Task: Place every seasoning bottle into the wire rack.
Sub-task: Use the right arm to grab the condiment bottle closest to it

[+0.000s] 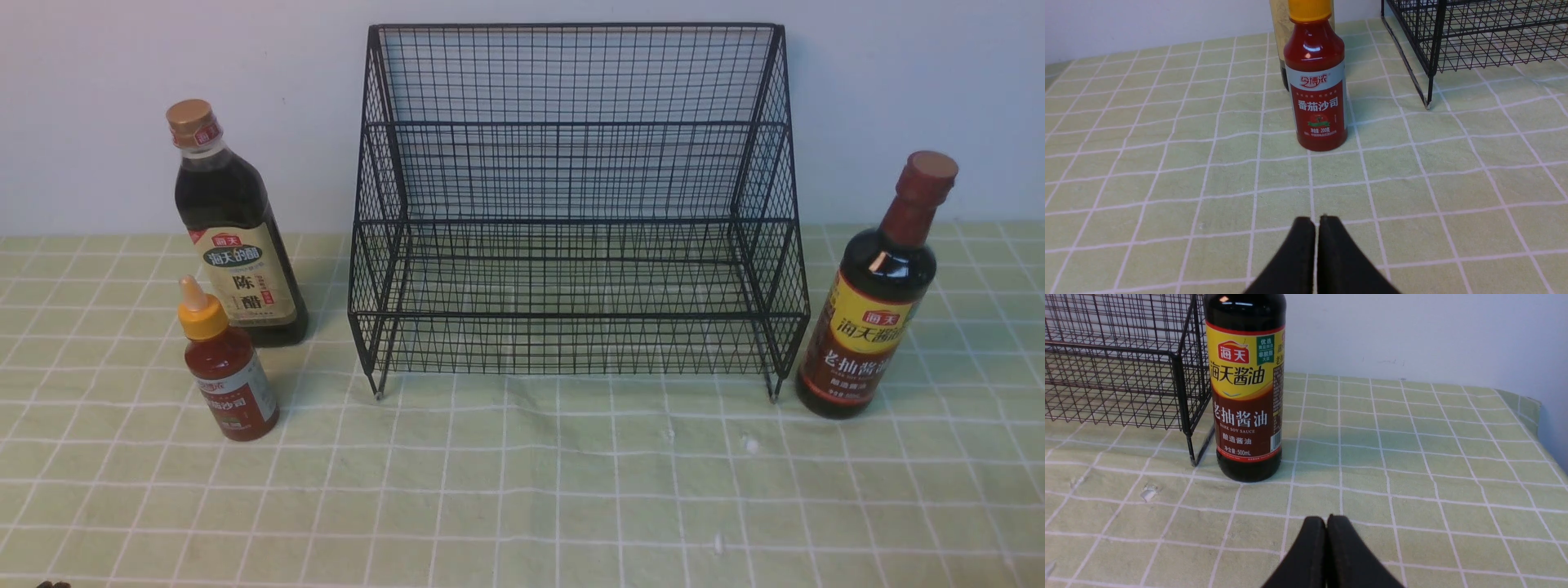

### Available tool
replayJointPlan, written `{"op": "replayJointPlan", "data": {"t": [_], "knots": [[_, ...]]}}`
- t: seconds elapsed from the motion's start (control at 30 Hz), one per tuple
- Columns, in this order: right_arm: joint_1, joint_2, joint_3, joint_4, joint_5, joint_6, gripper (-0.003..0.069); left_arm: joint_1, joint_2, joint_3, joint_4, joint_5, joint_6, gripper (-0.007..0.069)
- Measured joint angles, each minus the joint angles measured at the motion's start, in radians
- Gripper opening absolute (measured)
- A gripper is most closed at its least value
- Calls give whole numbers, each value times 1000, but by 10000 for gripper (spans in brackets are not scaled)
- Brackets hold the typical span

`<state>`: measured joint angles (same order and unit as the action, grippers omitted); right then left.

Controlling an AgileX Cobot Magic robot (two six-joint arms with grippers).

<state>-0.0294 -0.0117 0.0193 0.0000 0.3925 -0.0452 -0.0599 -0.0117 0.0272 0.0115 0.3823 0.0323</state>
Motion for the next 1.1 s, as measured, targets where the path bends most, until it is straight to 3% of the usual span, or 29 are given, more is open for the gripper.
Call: {"op": "replayJointPlan", "data": {"t": [0.33,0.47,0.6,0.73,0.97,1.1], "knots": [[0,0,0,-7,0,0,-15,0,0,0,0,0,0,-6],[0,0,4,58,-40,26,-15,0,0,0,0,0,0,-6],[0,0,8,360,-199,136,-15,0,0,0,0,0,0,-6],[0,0,8,581,-312,175,-15,0,0,0,0,0,0,-6],[0,0,8,692,-444,135,-15,0,0,0,0,0,0,-6],[2,0,-51,689,-415,120,-15,0,0,0,0,0,0,-6]]}}
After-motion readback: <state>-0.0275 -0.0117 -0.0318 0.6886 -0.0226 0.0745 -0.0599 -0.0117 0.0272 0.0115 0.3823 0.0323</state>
